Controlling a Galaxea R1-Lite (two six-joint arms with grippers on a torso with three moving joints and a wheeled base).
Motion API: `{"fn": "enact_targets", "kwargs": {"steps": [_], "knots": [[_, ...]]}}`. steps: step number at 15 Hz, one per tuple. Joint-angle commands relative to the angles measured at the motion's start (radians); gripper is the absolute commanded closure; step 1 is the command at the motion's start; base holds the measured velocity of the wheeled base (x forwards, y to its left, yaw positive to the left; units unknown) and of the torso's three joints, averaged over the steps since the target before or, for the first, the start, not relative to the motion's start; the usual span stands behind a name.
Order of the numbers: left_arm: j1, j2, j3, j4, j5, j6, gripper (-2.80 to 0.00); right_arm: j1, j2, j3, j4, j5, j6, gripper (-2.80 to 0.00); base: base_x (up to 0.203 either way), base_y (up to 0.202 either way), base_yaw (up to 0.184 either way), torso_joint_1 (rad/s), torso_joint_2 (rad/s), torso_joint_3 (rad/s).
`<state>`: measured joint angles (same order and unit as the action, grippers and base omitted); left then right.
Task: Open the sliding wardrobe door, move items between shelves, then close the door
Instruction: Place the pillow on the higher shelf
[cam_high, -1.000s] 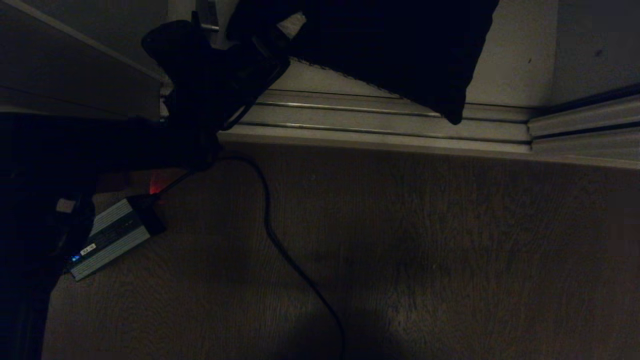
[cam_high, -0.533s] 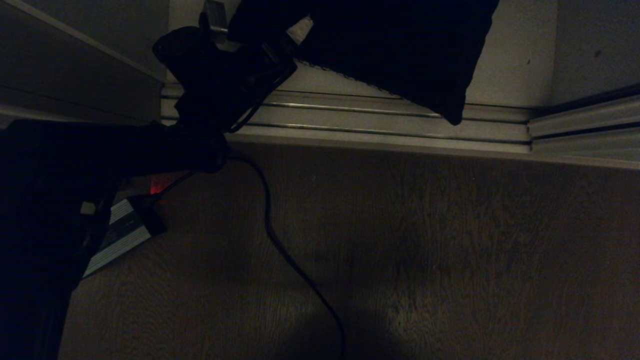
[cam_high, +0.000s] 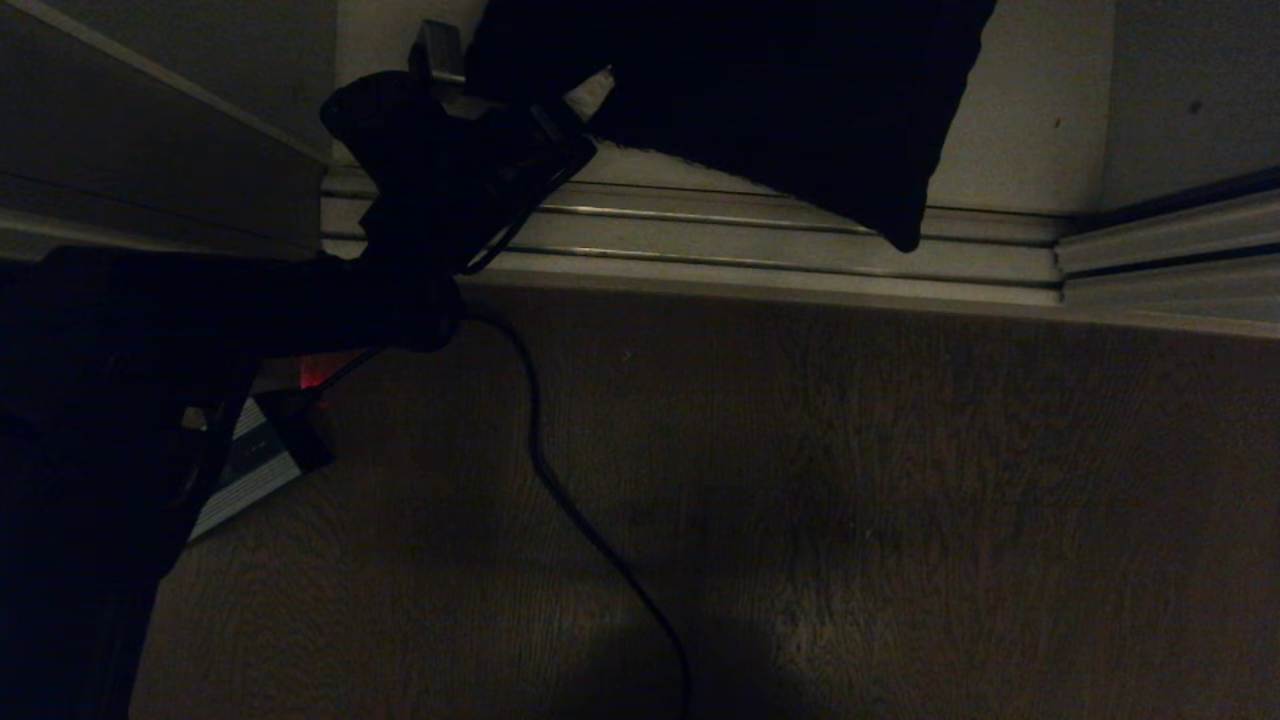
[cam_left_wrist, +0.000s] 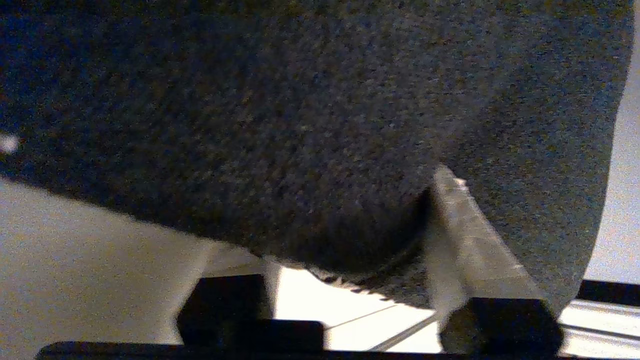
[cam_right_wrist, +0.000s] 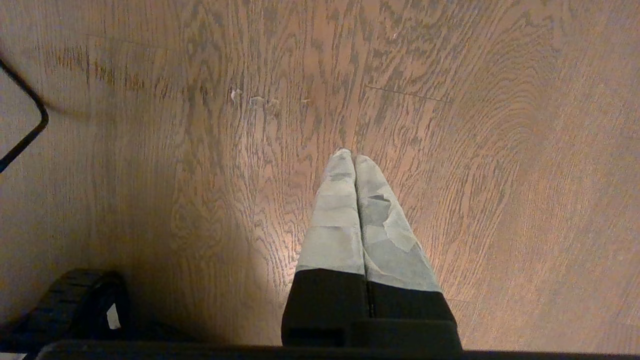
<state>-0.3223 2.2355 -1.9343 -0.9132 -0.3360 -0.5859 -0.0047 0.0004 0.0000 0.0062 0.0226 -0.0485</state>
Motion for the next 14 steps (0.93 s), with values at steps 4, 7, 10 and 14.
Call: {"fn": "enact_targets", "kwargs": {"steps": [4,7,10,14], "knots": [[-0.005,-0.031,-0.005,0.005,-0.008,-0.003,0.00,0.000,0.000,0.003,0.000,0.000,-0.001,0.00,0.000,0.000,0.000,0.000,0.00,0.000],[-0.025,-0.079,-0.001,0.075,0.001,0.018,0.00,0.000,0.000,0.003,0.000,0.000,-0.001,0.00,0.000,0.000,0.000,0.000,0.00,0.000],[-0.068,-0.144,0.013,0.176,0.072,0.063,0.00,0.000,0.000,0.003,0.000,0.000,-0.001,0.00,0.000,0.000,0.000,0.000,0.00,0.000],[-0.114,-0.274,0.145,0.301,0.103,0.065,0.00,0.000,0.000,0.003,0.000,0.000,-0.001,0.00,0.000,0.000,0.000,0.000,0.00,0.000]]}}
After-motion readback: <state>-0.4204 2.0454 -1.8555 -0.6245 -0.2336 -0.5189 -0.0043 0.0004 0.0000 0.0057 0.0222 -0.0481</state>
